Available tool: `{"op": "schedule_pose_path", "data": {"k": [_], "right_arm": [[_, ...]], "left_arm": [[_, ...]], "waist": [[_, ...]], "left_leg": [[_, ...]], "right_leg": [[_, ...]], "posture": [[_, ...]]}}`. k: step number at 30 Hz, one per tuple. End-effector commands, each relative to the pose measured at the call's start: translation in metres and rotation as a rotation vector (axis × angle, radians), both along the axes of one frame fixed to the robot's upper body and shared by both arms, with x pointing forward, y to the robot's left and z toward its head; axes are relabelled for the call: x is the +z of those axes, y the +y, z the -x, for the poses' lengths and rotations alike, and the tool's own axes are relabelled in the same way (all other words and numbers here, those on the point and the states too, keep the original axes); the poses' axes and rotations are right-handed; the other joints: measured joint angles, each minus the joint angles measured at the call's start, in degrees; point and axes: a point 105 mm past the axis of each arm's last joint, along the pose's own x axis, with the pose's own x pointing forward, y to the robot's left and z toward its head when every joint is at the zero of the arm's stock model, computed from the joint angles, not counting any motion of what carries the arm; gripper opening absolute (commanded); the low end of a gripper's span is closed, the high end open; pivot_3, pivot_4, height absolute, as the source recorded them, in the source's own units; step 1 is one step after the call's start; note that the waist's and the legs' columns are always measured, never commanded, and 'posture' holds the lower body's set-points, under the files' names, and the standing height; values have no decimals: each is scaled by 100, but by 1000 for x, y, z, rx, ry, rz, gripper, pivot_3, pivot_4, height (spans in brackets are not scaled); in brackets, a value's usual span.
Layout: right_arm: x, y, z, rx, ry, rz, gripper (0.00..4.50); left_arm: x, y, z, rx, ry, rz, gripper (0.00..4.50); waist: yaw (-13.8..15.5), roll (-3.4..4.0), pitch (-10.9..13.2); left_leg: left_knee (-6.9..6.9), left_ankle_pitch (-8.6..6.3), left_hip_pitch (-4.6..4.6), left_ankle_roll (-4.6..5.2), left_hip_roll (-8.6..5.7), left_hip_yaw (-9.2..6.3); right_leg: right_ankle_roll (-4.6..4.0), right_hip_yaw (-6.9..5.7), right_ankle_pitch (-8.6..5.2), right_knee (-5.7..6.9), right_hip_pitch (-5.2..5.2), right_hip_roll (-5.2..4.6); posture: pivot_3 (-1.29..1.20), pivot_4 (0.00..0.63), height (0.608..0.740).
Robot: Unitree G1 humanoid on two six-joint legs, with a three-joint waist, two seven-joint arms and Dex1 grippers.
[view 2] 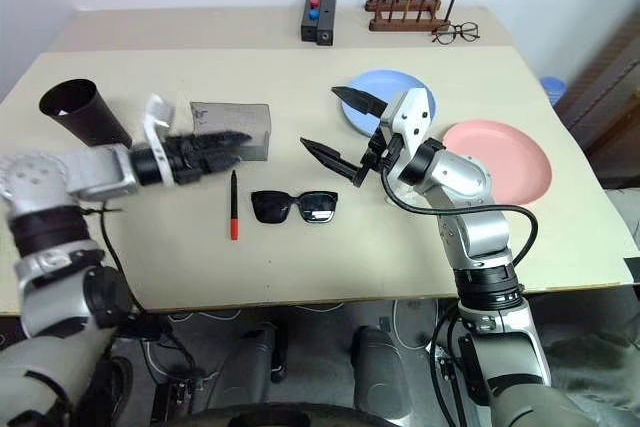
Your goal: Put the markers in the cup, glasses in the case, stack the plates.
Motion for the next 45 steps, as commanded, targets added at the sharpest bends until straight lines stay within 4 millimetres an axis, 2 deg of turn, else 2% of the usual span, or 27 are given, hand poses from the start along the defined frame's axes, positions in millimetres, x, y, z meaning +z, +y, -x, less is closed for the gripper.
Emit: {"op": "schedule_pose_path", "data": {"k": [1,7,9,13,20,22,24,27,31,35,38,42,45], "right_arm": [[13,-2,3,0,-56,-1,4500],[11,-3,5,-4,-51,-3,4500],[11,-3,5,-5,-52,-3,4500],[12,-2,5,-8,-54,-7,4500],[10,-2,7,-10,-53,-8,4500],[10,-2,7,-11,-54,-7,4500],[10,-3,7,-12,-53,-8,4500],[10,-2,7,-8,-52,-8,4500],[10,1,6,-2,-54,-10,4500],[11,1,5,-3,-57,-8,4500],[10,-1,6,-9,-57,-6,4500],[9,-3,7,-23,-56,-2,4500],[9,-4,8,-29,-56,-4,4500]], "left_arm": [[4,0,5,-19,-5,42,4491],[-16,12,5,20,91,-47,4491],[-33,16,9,14,145,-172,4491],[-45,21,15,9,175,-267,4491],[-19,40,13,41,118,-287,4491],[-8,49,13,53,88,-321,4491],[9,55,9,79,54,-270,4491],[32,50,-1,87,7,-114,4491],[29,30,-5,54,4,-35,4491],[14,7,-9,46,28,6,4491],[11,-6,-8,31,27,78,4491],[-22,-4,-9,87,117,-55,4491],[-27,-4,-5,77,124,-119,4491]], "waist": [[5,-1,0],[26,0,0],[22,-1,0],[17,2,-6],[-20,7,-7],[1,2,-4],[25,2,-4],[97,0,-4],[131,0,-4],[135,-1,-4],[122,-2,-3],[96,-2,-3],[104,-3,-4]], "left_leg": [[0,0,0,0,1,-1],[3,0,0,0,0,-2],[2,0,0,0,0,-1],[-1,-1,7,-1,0,-1],[-21,-1,33,-2,1,2],[-27,0,33,-3,1,3],[-29,-1,31,-4,0,4],[-23,0,25,-5,0,4],[-22,0,21,-5,-2,6],[-23,0,21,-4,-2,6],[-23,1,21,-4,-1,5],[-26,1,23,-4,-1,5],[-26,1,23,-4,-1,5]], "right_leg": [[0,0,0,2,-1,2],[-1,0,0,-1,1,1],[-1,0,-1,-1,1,1],[-2,0,-1,-2,7,1],[-11,3,-4,-2,13,1],[-11,4,-4,-3,10,1],[-19,4,-9,-7,9,-1],[-27,1,-14,-12,11,-1],[-29,2,-13,-21,14,-3],[-7,1,-2,-19,14,-3],[-7,1,-2,-17,13,-2],[-7,2,-2,-17,12,-1],[-7,1,-2,-16,12,-1]], "posture": [[0,150,740],[0,150,740],[0,150,740],[0,150,740],[0,150,740],[0,150,740],[0,150,740],[0,150,740],[0,150,740],[0,150,740],[0,150,740],[0,150,740],[0,150,740]]}}
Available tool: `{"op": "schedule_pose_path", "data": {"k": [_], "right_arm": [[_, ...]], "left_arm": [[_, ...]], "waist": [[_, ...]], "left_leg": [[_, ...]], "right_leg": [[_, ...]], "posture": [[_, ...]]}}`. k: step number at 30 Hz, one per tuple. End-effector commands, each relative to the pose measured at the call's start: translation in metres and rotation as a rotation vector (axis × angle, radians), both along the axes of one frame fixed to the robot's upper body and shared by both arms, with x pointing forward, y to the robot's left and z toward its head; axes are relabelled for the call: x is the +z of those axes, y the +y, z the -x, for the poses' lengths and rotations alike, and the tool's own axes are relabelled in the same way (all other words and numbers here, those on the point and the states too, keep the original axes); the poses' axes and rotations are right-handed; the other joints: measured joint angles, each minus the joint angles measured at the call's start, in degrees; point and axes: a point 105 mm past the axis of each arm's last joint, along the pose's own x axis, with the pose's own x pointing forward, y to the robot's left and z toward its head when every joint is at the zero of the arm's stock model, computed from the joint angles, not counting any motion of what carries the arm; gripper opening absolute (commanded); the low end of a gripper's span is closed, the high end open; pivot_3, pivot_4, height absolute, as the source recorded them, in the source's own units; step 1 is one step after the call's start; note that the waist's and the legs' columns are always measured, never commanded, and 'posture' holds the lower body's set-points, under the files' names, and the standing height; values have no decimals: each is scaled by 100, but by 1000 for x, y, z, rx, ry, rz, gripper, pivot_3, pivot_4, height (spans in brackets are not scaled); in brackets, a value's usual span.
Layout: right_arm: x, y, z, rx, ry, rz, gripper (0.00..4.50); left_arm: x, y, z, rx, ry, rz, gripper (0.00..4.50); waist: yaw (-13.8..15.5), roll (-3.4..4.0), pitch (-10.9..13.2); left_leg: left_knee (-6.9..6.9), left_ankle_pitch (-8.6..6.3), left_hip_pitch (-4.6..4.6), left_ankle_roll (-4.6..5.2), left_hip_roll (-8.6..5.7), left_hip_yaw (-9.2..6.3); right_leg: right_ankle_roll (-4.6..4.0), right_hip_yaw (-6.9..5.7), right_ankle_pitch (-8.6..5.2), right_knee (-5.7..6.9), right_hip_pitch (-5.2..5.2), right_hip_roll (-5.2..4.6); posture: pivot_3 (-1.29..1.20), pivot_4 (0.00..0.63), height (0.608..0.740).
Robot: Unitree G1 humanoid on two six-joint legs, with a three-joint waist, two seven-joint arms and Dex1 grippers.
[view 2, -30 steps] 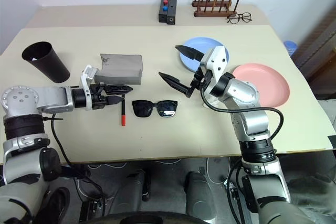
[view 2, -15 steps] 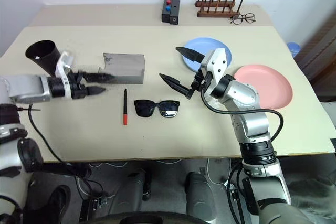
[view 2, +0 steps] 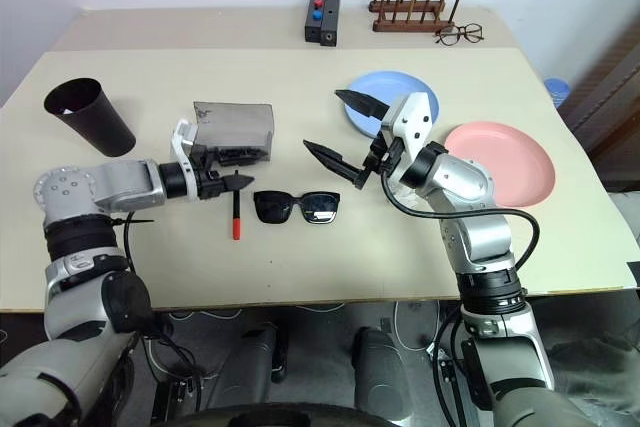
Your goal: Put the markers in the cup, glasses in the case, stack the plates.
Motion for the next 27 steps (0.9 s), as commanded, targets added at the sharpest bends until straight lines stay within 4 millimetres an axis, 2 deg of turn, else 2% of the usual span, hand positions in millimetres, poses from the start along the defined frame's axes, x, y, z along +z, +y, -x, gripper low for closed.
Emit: {"op": "schedule_pose_path", "data": {"k": [1,6,8,12,16,27], "right_arm": [[14,-1,8,-2,-64,-10,4500],[14,0,8,-10,-66,-16,4500],[14,0,7,-11,-67,-18,4500],[14,0,7,-18,-71,-18,4500],[13,1,7,-18,-71,-20,4500],[12,2,6,-12,-71,-17,4500]], "left_arm": [[-3,6,3,4,-4,-121,4491],[-18,13,8,-17,56,-202,4491],[-18,16,10,-25,58,-226,4491],[-1,37,10,-7,39,-246,4491],[8,54,14,-6,37,-296,4491],[45,79,14,39,-33,-324,4491]], "waist": [[6,0,0],[-11,4,-3],[-61,5,-4],[-144,5,-4],[-109,6,-4],[-82,-4,2]], "left_leg": [[1,0,0,0,0,0],[1,0,4,0,0,0],[-5,-1,13,-1,0,1],[-27,0,42,-1,1,2],[-52,0,67,-1,1,-1],[-54,4,50,-12,-1,1]], "right_leg": [[0,0,0,0,0,0],[-1,1,0,0,2,0],[-2,1,-1,-1,7,0],[-5,6,-2,0,13,2],[-28,11,-16,10,14,9],[-46,8,-24,-12,11,2]], "posture": [[0,150,740],[0,150,740],[0,150,740],[0,150,740],[0,150,740],[0,150,740]]}}
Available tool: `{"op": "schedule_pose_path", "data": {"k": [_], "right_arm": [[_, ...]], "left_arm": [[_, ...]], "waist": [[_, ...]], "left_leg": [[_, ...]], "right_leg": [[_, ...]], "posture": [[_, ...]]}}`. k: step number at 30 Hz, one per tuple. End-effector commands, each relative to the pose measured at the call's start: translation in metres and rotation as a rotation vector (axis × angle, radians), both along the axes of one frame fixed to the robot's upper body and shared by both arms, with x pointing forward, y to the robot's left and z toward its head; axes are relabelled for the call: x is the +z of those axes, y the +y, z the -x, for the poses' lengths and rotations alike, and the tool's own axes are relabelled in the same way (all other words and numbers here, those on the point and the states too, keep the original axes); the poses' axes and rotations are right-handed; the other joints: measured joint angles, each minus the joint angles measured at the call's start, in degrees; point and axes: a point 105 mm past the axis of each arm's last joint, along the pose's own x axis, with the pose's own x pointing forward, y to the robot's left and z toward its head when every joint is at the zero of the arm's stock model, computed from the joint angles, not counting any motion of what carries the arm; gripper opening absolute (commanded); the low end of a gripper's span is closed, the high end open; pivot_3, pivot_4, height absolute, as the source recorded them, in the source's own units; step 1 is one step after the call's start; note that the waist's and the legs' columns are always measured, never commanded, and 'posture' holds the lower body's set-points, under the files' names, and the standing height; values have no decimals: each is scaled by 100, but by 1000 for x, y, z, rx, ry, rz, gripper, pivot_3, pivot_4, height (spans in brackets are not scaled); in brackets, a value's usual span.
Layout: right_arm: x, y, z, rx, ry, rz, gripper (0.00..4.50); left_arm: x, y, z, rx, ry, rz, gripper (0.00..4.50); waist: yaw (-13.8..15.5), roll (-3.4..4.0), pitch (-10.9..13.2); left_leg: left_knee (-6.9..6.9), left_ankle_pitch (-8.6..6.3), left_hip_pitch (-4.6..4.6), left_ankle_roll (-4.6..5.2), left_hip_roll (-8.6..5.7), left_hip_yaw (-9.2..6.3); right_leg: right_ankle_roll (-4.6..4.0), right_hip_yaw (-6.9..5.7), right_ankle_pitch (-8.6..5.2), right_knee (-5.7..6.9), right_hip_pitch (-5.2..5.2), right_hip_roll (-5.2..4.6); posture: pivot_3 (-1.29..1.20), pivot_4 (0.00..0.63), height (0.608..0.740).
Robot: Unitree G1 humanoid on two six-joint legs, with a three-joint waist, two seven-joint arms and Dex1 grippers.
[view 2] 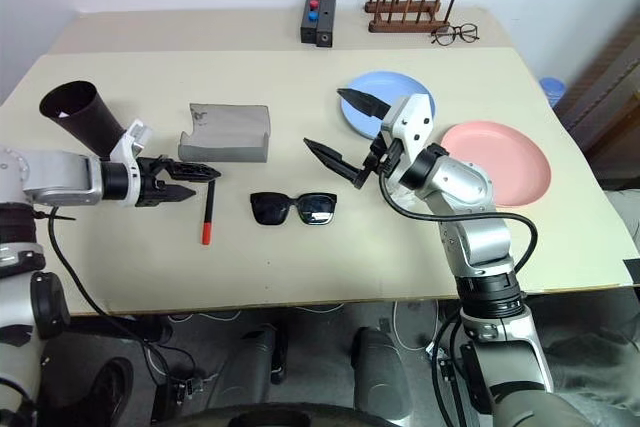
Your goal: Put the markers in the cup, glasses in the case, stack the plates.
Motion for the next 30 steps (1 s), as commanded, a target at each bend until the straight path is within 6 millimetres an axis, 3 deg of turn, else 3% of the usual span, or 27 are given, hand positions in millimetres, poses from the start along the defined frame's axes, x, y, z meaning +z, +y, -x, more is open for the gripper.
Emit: {"op": "schedule_pose_path", "data": {"k": [1,10,14,19,26,30], "right_arm": [[10,1,4,10,-54,-5,4500],[9,4,2,27,-47,-6,4500],[9,6,1,32,-46,-9,4500],[8,7,-1,30,-47,-9,4500],[9,5,-1,19,-54,-9,4500],[3,-1,-1,12,-45,-15,4500]], "left_arm": [[31,10,-2,11,-79,-6,4491],[62,23,2,-15,-146,-225,4491],[56,4,-2,-74,-120,-227,4491],[36,-5,7,-163,-24,-310,4491],[49,-3,-2,-179,-35,-473,4491],[42,-4,-9,-156,-41,-517,4491]], "waist": [[0,0,0],[19,0,2],[10,0,2],[-16,0,2],[21,-3,5],[9,-2,4]], "left_leg": [[-2,0,-1,0,0,0],[-8,-7,-4,-15,0,1],[-10,-9,-10,-17,-1,4],[-14,1,-23,-2,0,2],[-6,1,-32,-2,0,2],[-10,1,-34,-1,-2,3]], "right_leg": [[0,0,0,0,-2,0],[-1,-1,-1,-11,-4,0],[-5,-2,5,-41,6,-1],[-1,-1,7,-33,-10,1],[-4,-2,6,-34,-14,3],[-3,-2,6,-44,-14,1]], "posture": [[0,150,740],[0,150,740],[0,150,740],[0,150,740],[0,150,740],[0,150,740]]}}
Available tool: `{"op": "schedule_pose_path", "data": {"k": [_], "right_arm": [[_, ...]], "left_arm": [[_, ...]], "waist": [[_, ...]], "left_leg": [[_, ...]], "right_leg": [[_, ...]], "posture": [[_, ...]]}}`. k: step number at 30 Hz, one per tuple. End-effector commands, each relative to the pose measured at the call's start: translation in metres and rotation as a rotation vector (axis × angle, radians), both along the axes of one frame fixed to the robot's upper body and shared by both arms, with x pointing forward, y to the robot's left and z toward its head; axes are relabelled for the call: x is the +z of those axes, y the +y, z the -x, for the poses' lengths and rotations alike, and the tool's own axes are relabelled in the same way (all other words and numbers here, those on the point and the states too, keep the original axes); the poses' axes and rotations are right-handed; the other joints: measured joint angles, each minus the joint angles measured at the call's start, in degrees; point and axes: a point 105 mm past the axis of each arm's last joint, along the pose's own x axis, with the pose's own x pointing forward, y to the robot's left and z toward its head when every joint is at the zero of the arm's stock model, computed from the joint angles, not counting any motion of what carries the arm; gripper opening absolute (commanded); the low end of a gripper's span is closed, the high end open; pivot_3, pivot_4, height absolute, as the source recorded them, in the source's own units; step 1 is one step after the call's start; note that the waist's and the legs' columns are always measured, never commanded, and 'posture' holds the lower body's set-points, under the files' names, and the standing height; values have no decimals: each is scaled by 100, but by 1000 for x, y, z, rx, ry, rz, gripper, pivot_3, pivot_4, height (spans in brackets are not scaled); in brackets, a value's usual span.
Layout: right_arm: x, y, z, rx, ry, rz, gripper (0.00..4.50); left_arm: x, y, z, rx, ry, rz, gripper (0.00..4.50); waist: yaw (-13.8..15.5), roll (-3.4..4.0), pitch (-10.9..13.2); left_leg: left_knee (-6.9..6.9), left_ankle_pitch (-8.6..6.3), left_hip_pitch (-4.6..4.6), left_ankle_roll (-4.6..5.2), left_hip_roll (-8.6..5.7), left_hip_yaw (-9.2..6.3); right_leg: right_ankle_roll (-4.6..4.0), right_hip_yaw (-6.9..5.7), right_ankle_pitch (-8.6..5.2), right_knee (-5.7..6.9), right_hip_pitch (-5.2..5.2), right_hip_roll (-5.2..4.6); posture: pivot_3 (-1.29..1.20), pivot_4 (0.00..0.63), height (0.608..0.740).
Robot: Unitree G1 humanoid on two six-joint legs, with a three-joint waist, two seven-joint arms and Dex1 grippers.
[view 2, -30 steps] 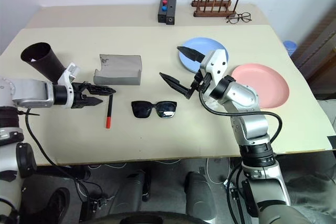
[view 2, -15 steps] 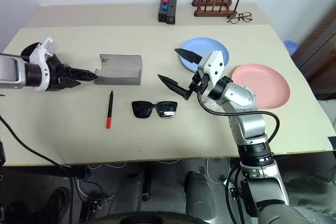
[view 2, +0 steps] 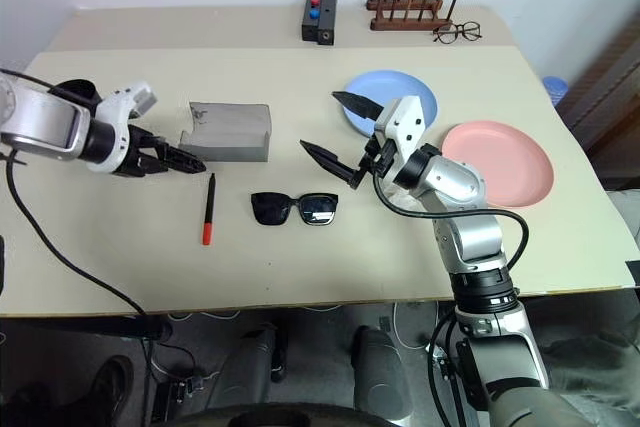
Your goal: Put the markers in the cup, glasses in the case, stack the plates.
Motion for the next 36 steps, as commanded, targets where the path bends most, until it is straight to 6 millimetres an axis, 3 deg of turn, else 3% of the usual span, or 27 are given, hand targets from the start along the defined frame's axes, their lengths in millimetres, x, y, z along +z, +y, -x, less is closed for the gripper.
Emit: {"op": "schedule_pose_path", "data": {"k": [1,10,20,36], "right_arm": [[6,-4,5,6,-40,-22,4500],[4,4,7,52,-15,-10,4500],[1,4,5,82,-6,0,4500],[3,5,9,81,15,9,4500]], "left_arm": [[-2,-2,-2,2,-19,-25,4491],[-28,3,7,45,-78,-97,4491],[-35,-28,15,-5,-157,-50,4491],[-62,-30,26,120,-135,-74,4491]], "waist": [[0,0,0],[-13,0,1],[10,-2,0],[11,-2,-4]], "left_leg": [[-1,0,0,0,0,-1],[3,2,-5,1,2,-5],[10,3,-3,1,1,-6],[14,3,16,0,1,-6]], "right_leg": [[0,-1,0,2,-1,1],[17,0,9,18,-10,2],[17,0,10,18,-1,1],[18,2,11,27,11,2]], "posture": [[0,150,740],[0,150,740],[0,150,740],[0,150,740]]}}
